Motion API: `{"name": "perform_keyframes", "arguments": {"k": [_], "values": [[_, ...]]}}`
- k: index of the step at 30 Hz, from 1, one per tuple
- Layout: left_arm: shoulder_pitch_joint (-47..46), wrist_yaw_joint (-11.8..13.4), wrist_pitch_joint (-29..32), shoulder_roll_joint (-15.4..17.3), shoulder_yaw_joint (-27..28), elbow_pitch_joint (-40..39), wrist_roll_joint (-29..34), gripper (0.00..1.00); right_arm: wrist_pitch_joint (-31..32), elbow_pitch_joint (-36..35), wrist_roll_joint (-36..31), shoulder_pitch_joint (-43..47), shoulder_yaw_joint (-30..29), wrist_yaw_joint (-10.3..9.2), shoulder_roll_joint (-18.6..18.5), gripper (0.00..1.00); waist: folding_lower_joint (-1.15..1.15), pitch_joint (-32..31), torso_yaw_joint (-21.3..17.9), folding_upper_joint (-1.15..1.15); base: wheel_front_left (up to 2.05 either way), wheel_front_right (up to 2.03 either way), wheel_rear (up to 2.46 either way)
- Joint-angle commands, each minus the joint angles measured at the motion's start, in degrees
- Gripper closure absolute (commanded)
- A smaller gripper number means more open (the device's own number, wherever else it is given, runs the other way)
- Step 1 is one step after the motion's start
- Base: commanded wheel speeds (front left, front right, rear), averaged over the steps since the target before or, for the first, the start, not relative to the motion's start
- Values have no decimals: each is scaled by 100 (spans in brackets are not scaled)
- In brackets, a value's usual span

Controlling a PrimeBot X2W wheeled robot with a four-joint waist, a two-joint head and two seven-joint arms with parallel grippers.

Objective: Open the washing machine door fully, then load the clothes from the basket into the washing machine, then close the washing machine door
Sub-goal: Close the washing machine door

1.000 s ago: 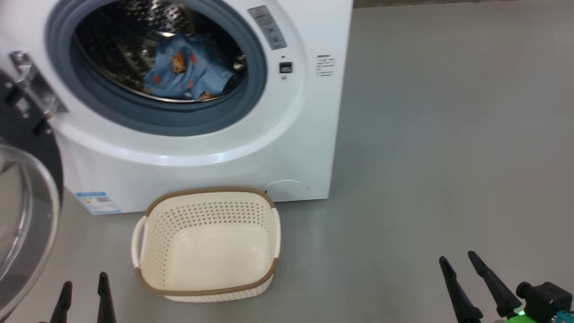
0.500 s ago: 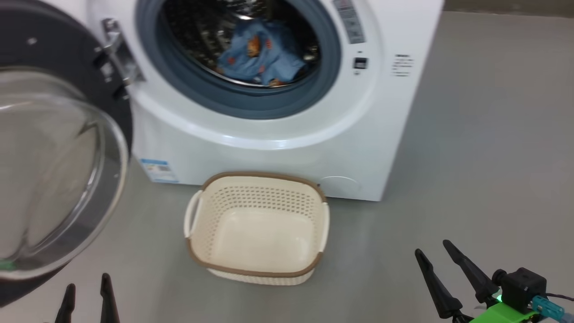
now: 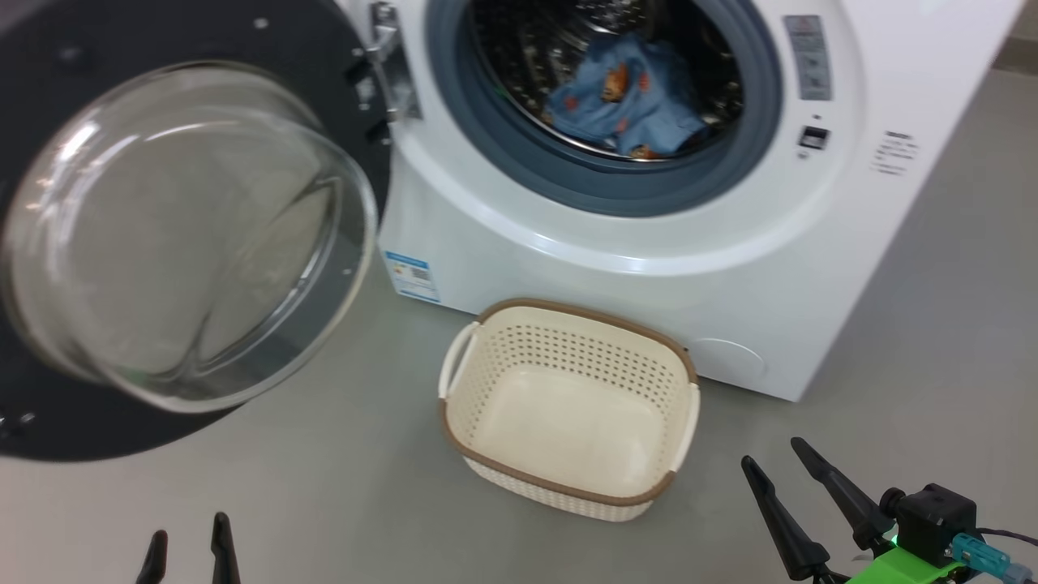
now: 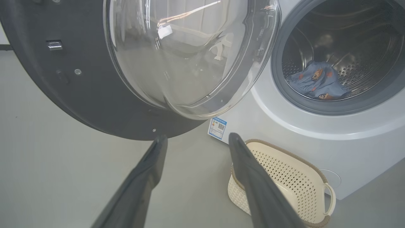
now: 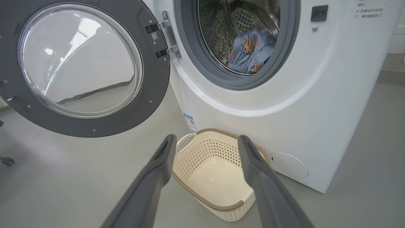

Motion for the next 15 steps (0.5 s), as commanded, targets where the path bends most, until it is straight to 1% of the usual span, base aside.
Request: {"name": "perform_keyframes", "arguments": {"k": [1, 6, 13, 15], "values": [[-29, 43, -37, 58, 144, -144, -69, 0, -28, -107, 58, -113, 112, 16, -76, 0, 0, -98, 324, 0, 0, 0, 0], [17, 73, -37, 58, 116, -201, -79, 0, -28, -89, 63, -101, 141, 16, -58, 0, 0, -131, 443, 0, 0, 0, 0], [36, 89, -37, 58, 134, -297, -115, 0, -28, -104, 74, -111, 163, 16, -68, 0, 0, -103, 459, 0, 0, 0, 0], [7, 73, -37, 58, 163, -348, -242, 0, -28, -110, 79, -111, 161, 16, -70, 0, 0, -92, 451, 0, 0, 0, 0]]}}
